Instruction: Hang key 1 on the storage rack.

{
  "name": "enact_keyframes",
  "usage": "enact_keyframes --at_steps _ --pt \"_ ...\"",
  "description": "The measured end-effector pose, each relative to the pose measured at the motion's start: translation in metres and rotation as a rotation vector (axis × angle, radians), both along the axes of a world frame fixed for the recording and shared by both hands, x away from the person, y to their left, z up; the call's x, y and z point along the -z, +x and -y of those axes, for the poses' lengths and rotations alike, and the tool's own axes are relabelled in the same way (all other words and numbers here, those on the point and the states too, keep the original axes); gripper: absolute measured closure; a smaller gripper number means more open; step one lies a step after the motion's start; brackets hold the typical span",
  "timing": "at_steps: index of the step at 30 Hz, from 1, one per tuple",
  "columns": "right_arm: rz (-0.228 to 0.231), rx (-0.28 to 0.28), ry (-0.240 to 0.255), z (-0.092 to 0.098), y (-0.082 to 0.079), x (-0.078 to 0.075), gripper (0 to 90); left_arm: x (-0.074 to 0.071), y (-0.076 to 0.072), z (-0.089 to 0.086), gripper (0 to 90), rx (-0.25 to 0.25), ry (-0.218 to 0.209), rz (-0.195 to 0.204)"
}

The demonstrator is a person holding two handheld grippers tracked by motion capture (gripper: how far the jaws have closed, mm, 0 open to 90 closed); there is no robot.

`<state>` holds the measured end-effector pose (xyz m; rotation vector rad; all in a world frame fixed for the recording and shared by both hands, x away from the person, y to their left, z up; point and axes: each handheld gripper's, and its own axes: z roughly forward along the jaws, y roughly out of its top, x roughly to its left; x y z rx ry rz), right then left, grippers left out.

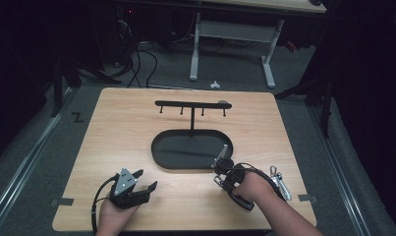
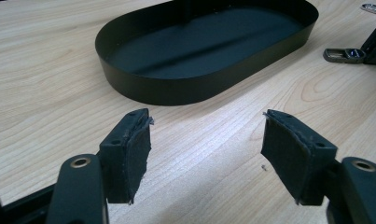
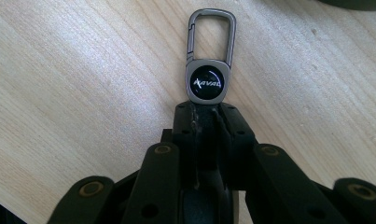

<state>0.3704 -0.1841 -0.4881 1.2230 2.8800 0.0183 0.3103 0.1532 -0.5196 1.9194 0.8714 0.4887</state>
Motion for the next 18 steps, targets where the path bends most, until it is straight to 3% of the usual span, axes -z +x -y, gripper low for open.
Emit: enact_keyframes --at_steps 6,18 --pt "0.001 -0.015 -0.008 -0.0016 -0.0001 0.0000 79.7 0.0005 -0.0005 0.0021 33.1 0.010 -0.001 -0.001" --pt "0.010 -0.081 0.030 -0.0042 -0.0006 -0.0047 80.2 -0.0002 0.0016 0.0006 33.1 0.002 -0.022 0.009"
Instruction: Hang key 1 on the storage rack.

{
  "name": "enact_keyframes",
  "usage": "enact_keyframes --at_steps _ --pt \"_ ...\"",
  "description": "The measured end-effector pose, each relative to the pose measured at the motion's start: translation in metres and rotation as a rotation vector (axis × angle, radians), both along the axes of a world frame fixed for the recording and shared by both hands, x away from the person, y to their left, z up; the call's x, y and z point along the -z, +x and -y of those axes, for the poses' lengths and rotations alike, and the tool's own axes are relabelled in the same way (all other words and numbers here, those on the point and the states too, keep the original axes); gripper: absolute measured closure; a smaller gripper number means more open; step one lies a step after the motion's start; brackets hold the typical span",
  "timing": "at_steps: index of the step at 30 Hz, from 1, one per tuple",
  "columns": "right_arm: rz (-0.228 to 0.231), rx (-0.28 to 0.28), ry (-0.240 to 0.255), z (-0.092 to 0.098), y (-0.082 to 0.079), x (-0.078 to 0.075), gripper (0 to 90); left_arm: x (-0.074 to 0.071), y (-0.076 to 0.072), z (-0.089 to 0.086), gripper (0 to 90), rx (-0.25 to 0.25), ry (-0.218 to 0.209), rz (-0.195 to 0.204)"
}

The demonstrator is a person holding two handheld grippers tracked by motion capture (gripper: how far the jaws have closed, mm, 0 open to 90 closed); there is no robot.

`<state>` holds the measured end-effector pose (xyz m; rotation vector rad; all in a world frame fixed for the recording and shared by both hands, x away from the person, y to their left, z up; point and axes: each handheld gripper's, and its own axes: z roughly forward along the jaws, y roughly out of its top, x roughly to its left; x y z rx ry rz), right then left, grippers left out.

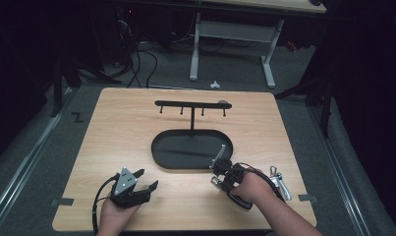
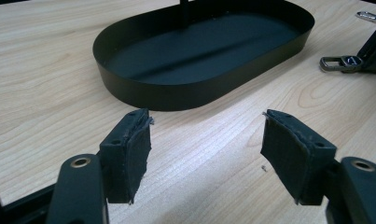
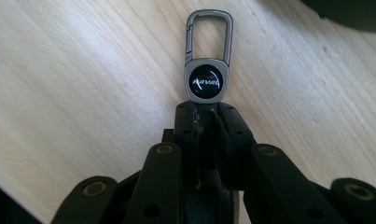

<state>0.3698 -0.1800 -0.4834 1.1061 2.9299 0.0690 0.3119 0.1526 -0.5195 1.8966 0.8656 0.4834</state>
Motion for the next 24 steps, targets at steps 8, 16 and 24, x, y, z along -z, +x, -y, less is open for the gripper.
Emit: enact_keyframes --at_steps 8,16,24 --pt "0.054 0.037 0.059 0.003 -0.002 -0.021 80.3 0.000 -0.003 -0.005 33.0 0.001 0.002 0.001" --pt "0.091 0.037 0.056 0.006 -0.009 -0.042 80.3 -0.002 -0.007 -0.008 33.2 -0.005 -0.021 0.005" --pt "0.135 0.049 0.073 0.009 -0.010 -0.068 80.5 -0.002 -0.007 -0.008 33.2 -0.006 -0.029 0.002"
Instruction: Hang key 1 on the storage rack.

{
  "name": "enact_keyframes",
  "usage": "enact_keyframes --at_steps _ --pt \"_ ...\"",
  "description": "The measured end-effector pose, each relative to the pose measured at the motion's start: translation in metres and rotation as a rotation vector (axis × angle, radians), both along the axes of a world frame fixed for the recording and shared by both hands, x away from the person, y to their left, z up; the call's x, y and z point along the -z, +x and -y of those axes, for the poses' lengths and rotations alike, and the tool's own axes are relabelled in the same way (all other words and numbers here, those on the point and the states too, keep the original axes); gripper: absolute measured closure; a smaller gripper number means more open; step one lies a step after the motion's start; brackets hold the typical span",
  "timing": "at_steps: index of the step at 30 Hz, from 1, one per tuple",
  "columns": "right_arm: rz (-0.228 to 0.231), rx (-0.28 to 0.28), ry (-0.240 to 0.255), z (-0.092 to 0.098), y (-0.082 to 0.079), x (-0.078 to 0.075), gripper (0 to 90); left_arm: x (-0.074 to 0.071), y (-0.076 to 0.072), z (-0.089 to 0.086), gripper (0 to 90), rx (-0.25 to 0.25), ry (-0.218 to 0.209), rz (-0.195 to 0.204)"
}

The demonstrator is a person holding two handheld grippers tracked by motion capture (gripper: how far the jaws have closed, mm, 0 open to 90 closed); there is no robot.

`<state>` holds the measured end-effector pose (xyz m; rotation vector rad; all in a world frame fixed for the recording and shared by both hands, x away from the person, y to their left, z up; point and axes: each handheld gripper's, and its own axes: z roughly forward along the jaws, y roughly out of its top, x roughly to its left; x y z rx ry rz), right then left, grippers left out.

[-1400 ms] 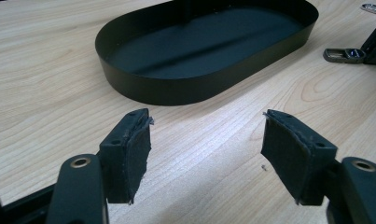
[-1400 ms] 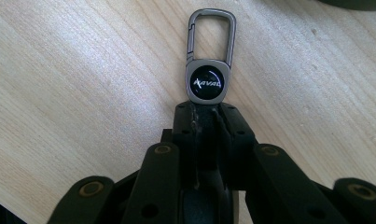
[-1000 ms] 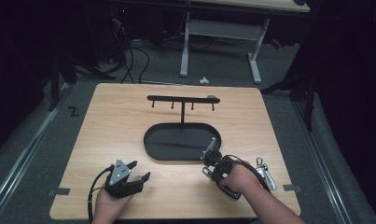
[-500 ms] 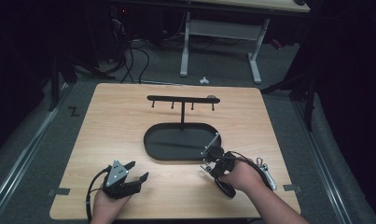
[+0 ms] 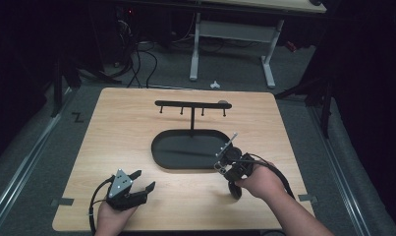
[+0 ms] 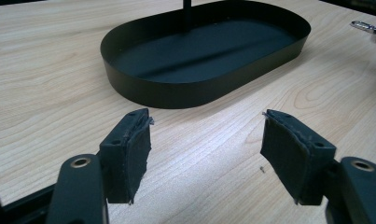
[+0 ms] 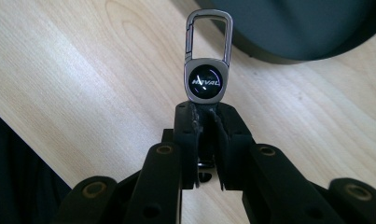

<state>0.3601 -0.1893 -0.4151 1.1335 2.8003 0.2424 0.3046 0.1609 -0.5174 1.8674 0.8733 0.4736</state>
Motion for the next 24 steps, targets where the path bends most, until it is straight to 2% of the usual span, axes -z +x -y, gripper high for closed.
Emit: enact_keyframes --at_steps 12,24 --pt "0.025 0.035 0.021 0.007 0.003 -0.022 80.5 0.000 0.001 -0.001 33.3 -0.004 0.002 0.000" --pt "0.062 0.028 0.032 0.003 0.009 -0.036 80.5 0.001 0.001 -0.001 33.3 -0.003 0.012 0.000"
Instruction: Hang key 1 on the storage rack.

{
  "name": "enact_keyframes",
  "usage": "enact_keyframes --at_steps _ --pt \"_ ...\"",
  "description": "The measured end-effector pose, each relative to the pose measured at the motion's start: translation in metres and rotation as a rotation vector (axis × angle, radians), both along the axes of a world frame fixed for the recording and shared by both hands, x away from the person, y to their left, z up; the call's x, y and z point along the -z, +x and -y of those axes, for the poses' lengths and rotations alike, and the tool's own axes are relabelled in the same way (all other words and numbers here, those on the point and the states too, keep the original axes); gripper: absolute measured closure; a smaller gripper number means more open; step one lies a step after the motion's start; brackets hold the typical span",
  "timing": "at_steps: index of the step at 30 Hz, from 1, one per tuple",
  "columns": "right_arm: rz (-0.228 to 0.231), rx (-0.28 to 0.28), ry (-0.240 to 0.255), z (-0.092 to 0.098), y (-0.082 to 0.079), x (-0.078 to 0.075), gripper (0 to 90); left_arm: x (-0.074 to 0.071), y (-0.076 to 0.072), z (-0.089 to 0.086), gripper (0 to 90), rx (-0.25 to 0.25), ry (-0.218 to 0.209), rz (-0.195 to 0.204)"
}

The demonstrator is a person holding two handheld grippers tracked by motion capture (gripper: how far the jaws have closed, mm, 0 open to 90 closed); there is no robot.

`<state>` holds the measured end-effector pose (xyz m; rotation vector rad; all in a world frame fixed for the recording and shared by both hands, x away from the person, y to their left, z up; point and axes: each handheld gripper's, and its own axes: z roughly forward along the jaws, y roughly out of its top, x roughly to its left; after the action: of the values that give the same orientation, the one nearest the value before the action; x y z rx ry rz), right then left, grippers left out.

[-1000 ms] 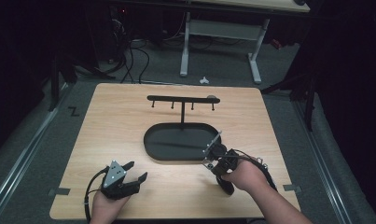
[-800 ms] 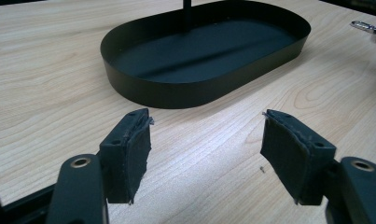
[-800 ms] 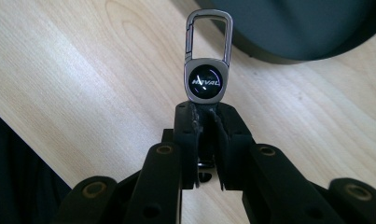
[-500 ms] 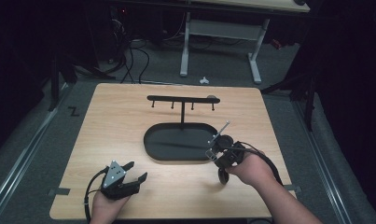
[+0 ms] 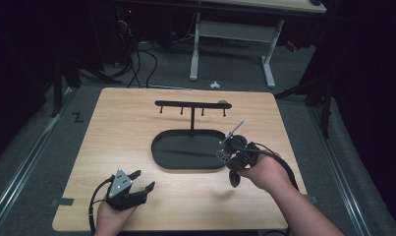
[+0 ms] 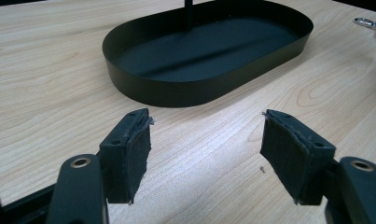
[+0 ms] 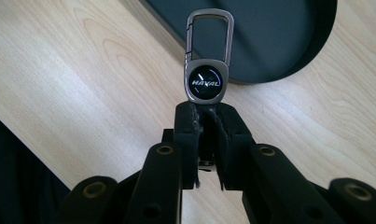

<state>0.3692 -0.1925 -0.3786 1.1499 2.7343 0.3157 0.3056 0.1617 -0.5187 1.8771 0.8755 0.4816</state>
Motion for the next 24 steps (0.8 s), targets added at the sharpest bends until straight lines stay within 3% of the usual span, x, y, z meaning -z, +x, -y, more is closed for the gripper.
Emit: enact_keyframes --at_steps 16,24 --pt "0.028 0.005 0.015 -0.007 0.014 -0.021 80.5 -0.001 0.000 -0.001 33.4 0.000 0.005 0.004" --pt "0.034 0.011 0.048 -0.014 0.023 -0.029 80.6 0.000 0.001 -0.003 33.5 0.004 -0.003 -0.003"
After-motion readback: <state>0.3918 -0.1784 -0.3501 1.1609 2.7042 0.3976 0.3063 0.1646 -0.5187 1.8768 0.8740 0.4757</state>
